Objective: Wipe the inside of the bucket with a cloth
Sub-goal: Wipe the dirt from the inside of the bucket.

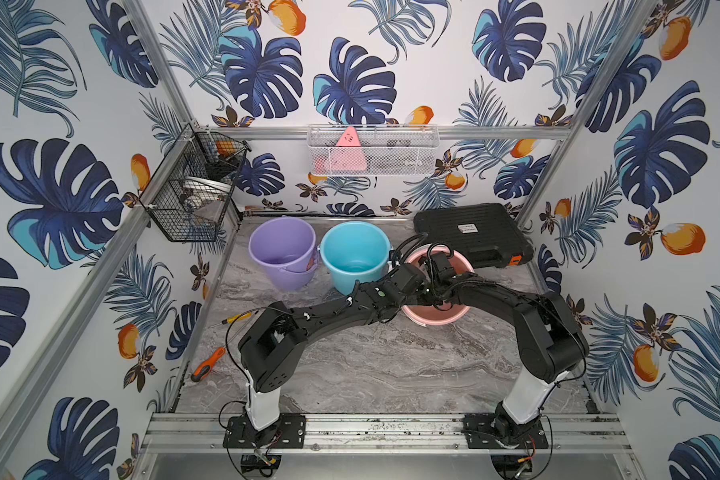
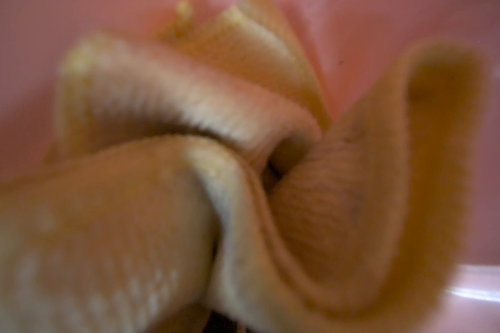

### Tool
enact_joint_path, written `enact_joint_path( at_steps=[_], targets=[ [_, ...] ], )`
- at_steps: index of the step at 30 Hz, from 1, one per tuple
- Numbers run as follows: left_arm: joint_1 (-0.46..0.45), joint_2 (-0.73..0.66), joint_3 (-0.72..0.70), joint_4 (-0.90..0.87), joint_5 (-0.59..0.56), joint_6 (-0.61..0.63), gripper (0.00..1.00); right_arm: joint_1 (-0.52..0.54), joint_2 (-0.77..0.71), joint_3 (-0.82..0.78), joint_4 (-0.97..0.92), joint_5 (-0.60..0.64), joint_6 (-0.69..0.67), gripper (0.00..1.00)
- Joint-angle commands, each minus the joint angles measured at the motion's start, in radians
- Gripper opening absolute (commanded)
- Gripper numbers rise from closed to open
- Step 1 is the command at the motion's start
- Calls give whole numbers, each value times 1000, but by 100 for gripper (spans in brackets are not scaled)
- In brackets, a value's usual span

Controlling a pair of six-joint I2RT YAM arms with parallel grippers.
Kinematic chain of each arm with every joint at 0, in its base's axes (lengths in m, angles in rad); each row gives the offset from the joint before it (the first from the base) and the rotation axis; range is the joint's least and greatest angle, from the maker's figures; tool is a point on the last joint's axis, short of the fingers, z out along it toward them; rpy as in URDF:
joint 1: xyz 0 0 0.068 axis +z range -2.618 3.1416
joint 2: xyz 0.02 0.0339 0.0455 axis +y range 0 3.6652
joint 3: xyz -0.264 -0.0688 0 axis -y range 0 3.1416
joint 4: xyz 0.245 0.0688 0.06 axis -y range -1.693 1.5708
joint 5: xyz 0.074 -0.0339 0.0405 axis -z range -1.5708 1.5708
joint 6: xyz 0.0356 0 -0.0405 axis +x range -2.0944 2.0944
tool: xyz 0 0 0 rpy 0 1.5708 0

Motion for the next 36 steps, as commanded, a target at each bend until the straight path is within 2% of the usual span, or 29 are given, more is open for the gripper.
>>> enact_joint_path(
  at_steps=[1,6,9,13,19,23,27,31,36],
  targets=[
    [-12,26,18,-148,111,33,0,11,-48,-9,26,-182,-42,0],
    [-10,34,83,-230,99,27,0,41,-56,33,-143,250,-45,0],
    [-8,34,122,-283,93,17,0,44,-50,44,-229,479,9,0],
    [-8,19,147,-321,97,9,0,49,-51,90,-278,670,56,0],
    [-8,-9,144,-333,128,15,0,43,42,157,-342,829,104,0],
    [-7,-37,96,-285,151,26,0,32,156,194,-374,822,133,0],
    [-4,-29,96,-305,152,34,0,32,240,219,-405,751,155,0],
    [2,-14,91,-297,155,31,0,38,231,186,-356,565,142,0],
    [6,11,97,-290,149,30,0,41,165,143,-230,213,90,0]
  ],
)
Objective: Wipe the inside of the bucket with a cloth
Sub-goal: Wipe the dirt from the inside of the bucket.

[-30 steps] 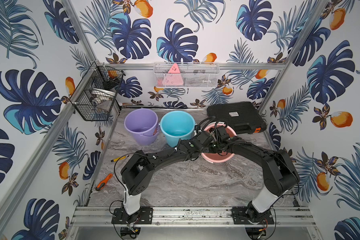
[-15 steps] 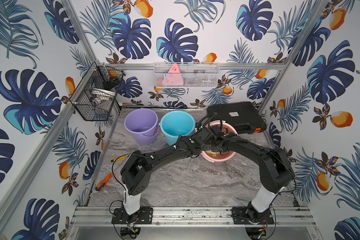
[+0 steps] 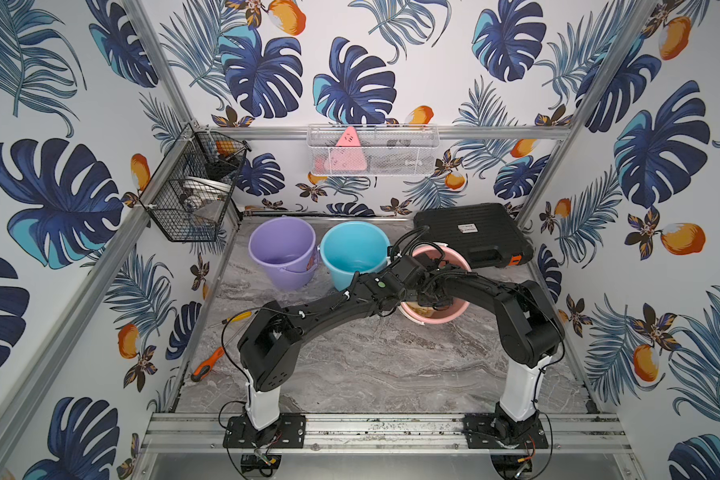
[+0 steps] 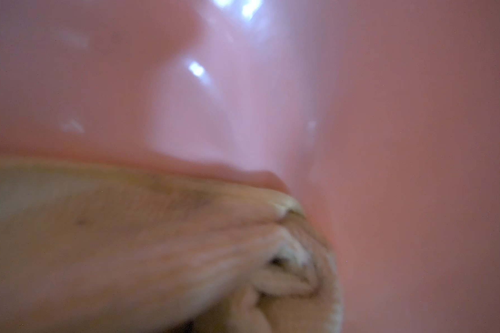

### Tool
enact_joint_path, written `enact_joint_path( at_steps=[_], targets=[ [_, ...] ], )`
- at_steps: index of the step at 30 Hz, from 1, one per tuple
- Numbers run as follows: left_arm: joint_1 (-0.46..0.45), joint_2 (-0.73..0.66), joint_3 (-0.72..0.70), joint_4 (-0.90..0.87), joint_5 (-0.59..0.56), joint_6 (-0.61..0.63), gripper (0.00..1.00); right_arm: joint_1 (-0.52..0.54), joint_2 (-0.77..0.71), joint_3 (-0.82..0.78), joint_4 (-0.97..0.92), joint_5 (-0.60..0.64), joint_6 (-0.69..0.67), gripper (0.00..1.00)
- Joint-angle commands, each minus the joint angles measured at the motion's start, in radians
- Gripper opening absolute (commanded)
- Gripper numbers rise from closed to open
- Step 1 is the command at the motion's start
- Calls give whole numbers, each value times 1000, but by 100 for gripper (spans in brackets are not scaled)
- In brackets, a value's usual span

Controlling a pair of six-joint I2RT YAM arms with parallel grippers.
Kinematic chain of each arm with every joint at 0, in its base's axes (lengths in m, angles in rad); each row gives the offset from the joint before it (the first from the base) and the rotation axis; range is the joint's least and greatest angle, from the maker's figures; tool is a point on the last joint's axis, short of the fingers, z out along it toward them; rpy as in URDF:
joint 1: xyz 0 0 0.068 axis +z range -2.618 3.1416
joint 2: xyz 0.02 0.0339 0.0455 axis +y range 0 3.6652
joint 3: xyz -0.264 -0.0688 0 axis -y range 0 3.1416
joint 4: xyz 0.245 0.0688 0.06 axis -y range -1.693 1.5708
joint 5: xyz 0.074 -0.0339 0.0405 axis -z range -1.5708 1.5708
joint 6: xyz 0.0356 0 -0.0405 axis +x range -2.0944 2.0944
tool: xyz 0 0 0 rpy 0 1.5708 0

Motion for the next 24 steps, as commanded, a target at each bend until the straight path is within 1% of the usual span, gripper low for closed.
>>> enact_joint_path(
  at_steps=[1,4,7,9,11,14,15,17,18,20,22,24],
  targets=[
    [-8,16,-4,-109,110,48,0,0,-7,-18,91,-384,-18,0],
    [-8,22,-5,-108,99,52,0,2,-5,3,107,-525,-34,0],
    [-8,25,-11,-101,90,49,0,2,-25,-22,195,-698,-37,0],
    [-8,24,-23,-86,85,48,0,2,-53,-51,266,-785,-22,0],
    [-8,25,-30,-75,76,46,0,2,-85,-82,334,-857,-3,0],
    [-8,26,-34,-87,38,41,0,2,-120,-91,346,-882,0,0],
    [-8,23,-35,-87,28,39,0,2,-127,-88,331,-875,-7,0],
    [-5,18,-34,-90,4,42,0,3,-123,-62,244,-831,-34,0],
    [-4,16,-28,-101,-13,41,0,7,-118,-46,189,-779,-53,0],
    [-1,5,-20,-112,-47,42,0,14,-103,-15,67,-625,-77,0],
    [2,-8,-13,-115,-71,47,0,21,-77,24,-70,-434,-79,0],
    [5,-10,1,-128,-84,51,0,26,-54,46,-152,-331,-77,0]
  ],
)
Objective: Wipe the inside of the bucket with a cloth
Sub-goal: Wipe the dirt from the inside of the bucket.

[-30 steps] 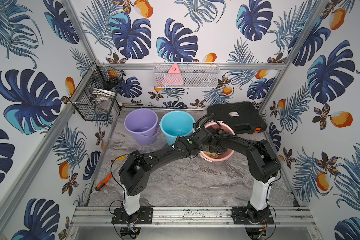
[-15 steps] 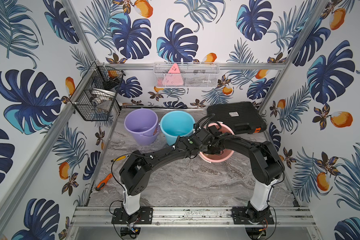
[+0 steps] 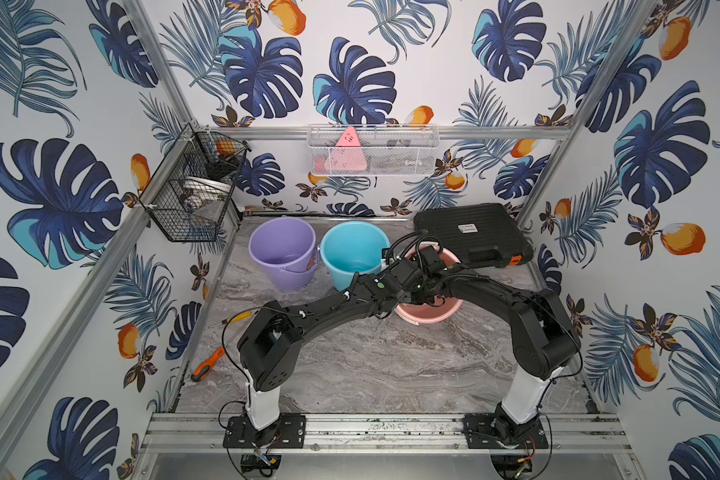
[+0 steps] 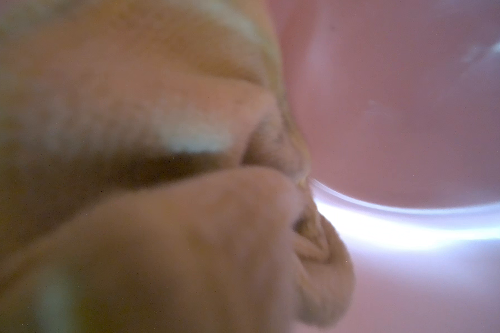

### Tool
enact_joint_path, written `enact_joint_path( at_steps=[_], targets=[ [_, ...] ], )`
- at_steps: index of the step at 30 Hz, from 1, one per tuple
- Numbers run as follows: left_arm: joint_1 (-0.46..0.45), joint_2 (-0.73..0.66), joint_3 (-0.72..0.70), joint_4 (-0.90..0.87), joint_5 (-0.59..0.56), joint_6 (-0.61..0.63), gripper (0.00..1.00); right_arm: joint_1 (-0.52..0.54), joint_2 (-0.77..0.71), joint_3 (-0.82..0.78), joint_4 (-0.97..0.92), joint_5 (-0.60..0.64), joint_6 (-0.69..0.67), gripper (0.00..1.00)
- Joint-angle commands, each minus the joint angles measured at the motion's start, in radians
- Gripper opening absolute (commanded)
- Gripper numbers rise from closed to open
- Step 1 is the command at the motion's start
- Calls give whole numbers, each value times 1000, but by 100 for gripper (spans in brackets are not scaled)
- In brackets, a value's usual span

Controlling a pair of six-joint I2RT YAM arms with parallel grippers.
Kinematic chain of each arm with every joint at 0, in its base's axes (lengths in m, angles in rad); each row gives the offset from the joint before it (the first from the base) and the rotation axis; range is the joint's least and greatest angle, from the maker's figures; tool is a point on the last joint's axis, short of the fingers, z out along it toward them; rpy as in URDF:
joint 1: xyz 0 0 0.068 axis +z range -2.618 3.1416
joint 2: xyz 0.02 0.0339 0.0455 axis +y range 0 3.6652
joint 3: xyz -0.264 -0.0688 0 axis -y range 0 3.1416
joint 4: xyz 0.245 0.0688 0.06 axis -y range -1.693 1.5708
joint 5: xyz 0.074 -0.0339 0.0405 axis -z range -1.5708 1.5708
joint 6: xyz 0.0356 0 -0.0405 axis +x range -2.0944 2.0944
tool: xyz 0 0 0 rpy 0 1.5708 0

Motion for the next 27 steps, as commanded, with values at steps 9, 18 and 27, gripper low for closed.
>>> enact_joint_path(
  at_steps=[9,18,27],
  targets=[
    [-1,1,34,-109,-11,78,0,20,21,75,-317,485,37,0],
    [0,-16,-2,-89,-20,82,0,43,100,151,-416,672,64,0],
    [0,10,-5,-76,-6,69,0,88,2,91,-256,131,52,0]
  ],
)
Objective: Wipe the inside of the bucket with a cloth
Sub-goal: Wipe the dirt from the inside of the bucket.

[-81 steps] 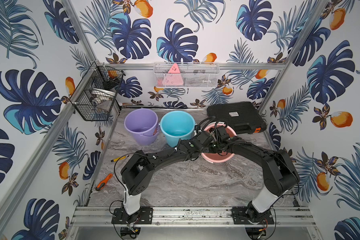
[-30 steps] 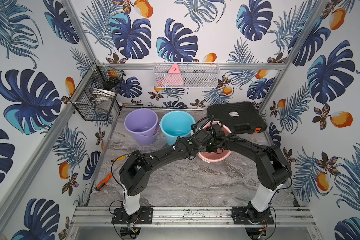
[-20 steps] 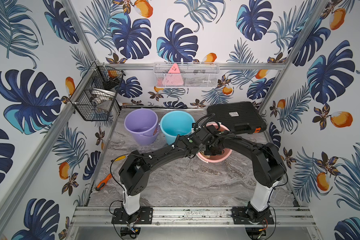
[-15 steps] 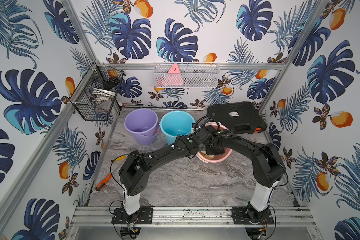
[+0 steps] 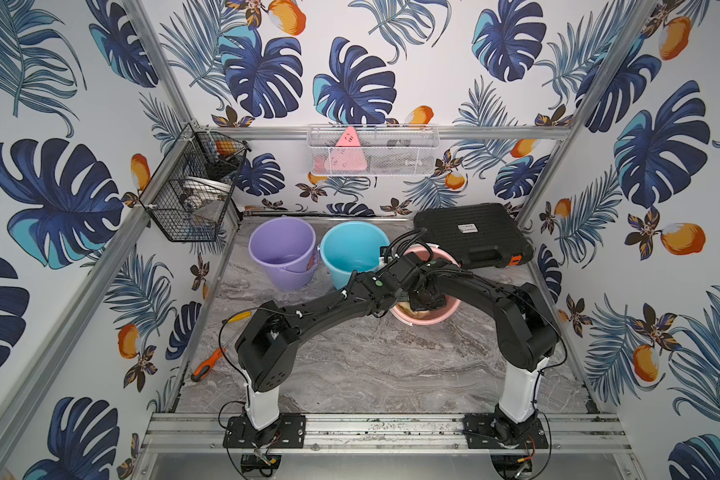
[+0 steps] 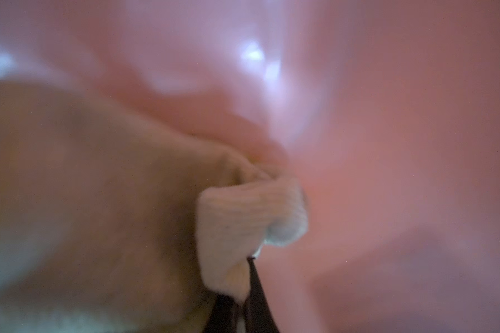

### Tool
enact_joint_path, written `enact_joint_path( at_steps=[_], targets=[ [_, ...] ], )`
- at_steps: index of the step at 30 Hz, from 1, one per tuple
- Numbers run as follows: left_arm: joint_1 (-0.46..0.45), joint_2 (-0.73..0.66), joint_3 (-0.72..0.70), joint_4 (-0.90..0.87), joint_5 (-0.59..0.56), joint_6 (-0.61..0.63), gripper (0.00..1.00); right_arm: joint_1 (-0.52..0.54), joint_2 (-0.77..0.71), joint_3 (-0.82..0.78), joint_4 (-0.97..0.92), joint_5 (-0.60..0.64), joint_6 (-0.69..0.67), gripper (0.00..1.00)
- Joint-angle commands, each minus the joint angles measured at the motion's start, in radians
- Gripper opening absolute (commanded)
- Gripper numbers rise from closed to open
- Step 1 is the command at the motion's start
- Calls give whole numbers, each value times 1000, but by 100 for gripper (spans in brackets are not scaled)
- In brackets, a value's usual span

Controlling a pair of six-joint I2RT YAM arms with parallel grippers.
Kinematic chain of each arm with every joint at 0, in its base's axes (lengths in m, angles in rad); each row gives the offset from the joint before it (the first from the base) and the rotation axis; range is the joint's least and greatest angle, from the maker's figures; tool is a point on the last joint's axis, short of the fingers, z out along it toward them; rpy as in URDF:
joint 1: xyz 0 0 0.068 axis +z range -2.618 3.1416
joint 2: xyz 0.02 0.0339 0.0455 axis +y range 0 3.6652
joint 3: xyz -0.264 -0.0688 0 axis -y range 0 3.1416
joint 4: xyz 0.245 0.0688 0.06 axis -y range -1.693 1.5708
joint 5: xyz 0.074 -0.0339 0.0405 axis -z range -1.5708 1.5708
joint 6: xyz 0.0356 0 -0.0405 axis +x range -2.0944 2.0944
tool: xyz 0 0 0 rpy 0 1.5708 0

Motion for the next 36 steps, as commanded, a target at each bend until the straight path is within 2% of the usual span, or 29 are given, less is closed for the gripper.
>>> enact_joint_path(
  at_steps=[1,4,7,11,14,21,26,32,36],
  targets=[
    [-5,16,-11,-37,27,38,0,10,-72,-26,92,-321,5,0],
    [-5,16,-13,-31,32,39,0,8,-151,-67,200,-448,45,0],
    [-4,11,-18,-30,31,36,0,8,-200,-102,278,-518,85,0],
    [4,-1,-40,-2,54,28,0,13,-178,-86,207,-502,95,0],
    [11,-4,-46,5,68,16,0,14,-156,-86,127,-405,76,0],
    [18,-16,-41,-22,42,11,0,12,-149,-43,-84,-19,34,0],
    [19,-21,-28,-38,38,20,0,12,-151,26,-154,169,29,0],
    [20,-30,-33,-37,39,22,0,15,-92,102,-228,349,24,0],
    [21,-35,-39,-31,40,24,0,24,-78,86,-238,324,24,0]
  ],
)
